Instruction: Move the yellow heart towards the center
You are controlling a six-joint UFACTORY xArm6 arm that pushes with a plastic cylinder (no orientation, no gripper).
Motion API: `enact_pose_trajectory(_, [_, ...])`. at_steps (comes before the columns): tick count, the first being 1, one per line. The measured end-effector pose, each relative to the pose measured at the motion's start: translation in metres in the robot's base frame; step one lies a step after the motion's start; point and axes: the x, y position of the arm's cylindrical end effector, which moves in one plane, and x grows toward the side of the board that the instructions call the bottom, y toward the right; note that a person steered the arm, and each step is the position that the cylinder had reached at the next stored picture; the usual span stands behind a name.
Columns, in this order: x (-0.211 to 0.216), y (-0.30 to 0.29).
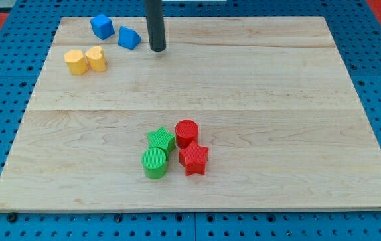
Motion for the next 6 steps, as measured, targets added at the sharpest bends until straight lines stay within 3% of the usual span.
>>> enact_pose_trajectory(3, [-0.006,-0.136])
enact_pose_trajectory(6, [0.024,-0.148])
